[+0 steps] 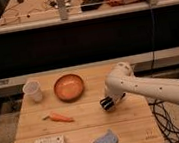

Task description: Place the eraser on the white sponge

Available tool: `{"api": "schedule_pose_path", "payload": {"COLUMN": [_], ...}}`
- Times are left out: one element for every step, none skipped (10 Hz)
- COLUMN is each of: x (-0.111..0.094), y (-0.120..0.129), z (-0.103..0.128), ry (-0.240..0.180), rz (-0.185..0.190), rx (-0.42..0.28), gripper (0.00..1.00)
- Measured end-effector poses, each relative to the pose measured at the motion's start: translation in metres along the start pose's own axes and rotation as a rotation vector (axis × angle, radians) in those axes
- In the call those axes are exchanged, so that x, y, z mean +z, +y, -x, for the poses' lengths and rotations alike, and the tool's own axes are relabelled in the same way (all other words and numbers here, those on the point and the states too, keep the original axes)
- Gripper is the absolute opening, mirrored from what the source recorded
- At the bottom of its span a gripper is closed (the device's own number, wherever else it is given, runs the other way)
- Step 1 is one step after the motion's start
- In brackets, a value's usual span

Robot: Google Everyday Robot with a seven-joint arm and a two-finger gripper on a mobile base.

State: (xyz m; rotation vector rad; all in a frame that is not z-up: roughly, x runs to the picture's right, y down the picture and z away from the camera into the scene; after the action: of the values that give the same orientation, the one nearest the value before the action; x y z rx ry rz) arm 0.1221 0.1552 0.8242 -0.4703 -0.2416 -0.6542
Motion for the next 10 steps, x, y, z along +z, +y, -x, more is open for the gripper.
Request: {"api": "schedule_pose_path", "payload": {"x": [-0.001,-0.003,-0.004,-0.005,-0.005,-0.006,-0.006,-0.007,-0.007,-0.007], "y": [0.002,0.006,0.009,0.01,0.01,0.01,0.012,0.016,0.018,0.02], "z": [0.004,0.006,0.008,0.01,0.016,0.018,0.02,0.026,0.028,0.032], "ry": [-0.008,-0.01,-0.011,-0.012,-0.017,-0.02,-0.021,-0.025,-0.027,-0.03], "rz": [0.002,0.005,0.006,0.007,0.009,0.009,0.011,0.017,0.02,0.022], "rx": [-0.006,-0.017,-0.023,-0.032,-0.046,-0.05,-0.059,-0.069,-0.076,-0.083], "gripper": [0.03,0.03,0.03,0.03,0.03,0.03,0.03,0.03,0.03,0.03]}}
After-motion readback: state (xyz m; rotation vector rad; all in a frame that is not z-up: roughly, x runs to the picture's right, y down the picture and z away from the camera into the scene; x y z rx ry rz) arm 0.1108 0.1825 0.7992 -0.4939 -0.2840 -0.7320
